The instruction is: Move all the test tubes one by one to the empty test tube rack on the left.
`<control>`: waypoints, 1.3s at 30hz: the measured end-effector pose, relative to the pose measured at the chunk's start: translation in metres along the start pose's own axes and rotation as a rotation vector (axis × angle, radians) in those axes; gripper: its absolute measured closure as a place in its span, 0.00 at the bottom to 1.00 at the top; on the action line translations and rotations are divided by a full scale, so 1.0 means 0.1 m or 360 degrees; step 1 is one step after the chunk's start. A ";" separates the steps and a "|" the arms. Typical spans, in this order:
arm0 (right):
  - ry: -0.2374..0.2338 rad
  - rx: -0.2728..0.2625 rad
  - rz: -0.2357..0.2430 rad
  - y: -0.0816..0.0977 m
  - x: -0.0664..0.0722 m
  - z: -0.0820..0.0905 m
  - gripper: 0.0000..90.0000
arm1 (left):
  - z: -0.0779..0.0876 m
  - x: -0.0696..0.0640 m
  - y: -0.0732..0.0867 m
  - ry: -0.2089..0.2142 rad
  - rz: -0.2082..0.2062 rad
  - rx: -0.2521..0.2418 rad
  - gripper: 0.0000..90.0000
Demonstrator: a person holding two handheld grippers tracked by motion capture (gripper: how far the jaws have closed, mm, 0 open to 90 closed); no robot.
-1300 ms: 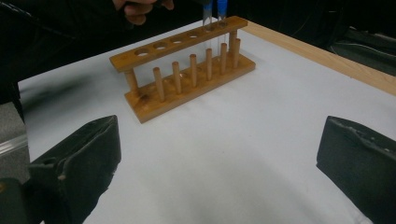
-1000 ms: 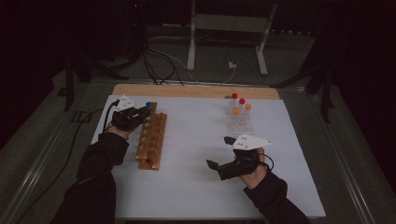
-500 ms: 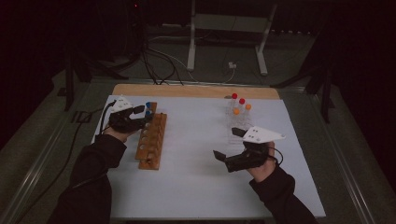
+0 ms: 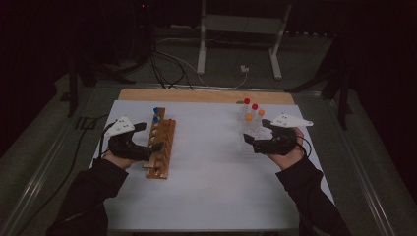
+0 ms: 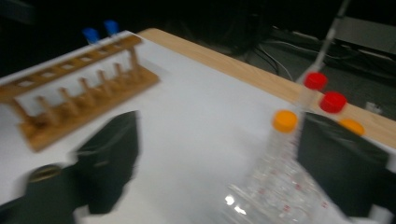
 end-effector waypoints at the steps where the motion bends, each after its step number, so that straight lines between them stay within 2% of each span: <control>1: 0.0005 0.0025 -0.0010 0.02 -0.04 -0.06 0.21 | 0.00 -0.02 0.02 0.0007 -0.0007 0.0004 0.01; 4: 0.0049 0.0101 -0.0063 0.10 -0.15 -0.22 0.29 | 0.01 -0.07 0.05 0.0035 -0.0023 -0.0004 0.01; 8: 0.0089 0.0155 -0.0152 0.19 -0.29 -0.40 0.40 | 0.00 -0.11 0.07 0.0080 -0.0025 -0.0018 0.01; 13: 0.0136 0.0213 -0.0186 0.19 -0.41 -0.57 0.51 | -0.04 -0.16 0.10 0.0102 -0.0039 0.0003 0.01; 14: 0.0125 0.0218 -0.0195 0.18 -0.43 -0.60 0.55 | -0.04 -0.17 0.10 0.0116 -0.0040 0.0009 0.01; 16: 0.0138 0.0240 -0.0179 0.17 -0.46 -0.65 0.61 | -0.06 -0.18 0.11 0.0117 -0.0048 0.0021 0.01; 22: 0.0134 0.0306 -0.0197 0.15 -0.53 -0.82 0.67 | -0.06 -0.20 0.11 0.0126 -0.0056 0.0023 0.01; 27: 0.0159 0.0351 -0.0204 0.14 -0.54 -0.91 0.71 | -0.08 -0.19 0.12 0.0122 -0.0055 0.0029 0.01; 34: 0.0181 0.0375 -0.0178 0.11 -0.53 -0.97 0.82 | -0.10 -0.18 0.14 0.0131 -0.0053 0.0047 0.01; 39: 0.0193 0.0364 -0.0167 0.07 -0.53 -0.93 0.84 | -0.10 -0.18 0.13 0.0137 -0.0053 0.0047 0.01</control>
Point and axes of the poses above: each handheld gripper's, and its own axes: z roughly backward along the jaws, y roughly out of its underside, x roughly to its left, the point moved 4 cm from there along -z, roughly forward along the jaws, and after that the axes turned 12 degrees about x, right-handed, at the moved point
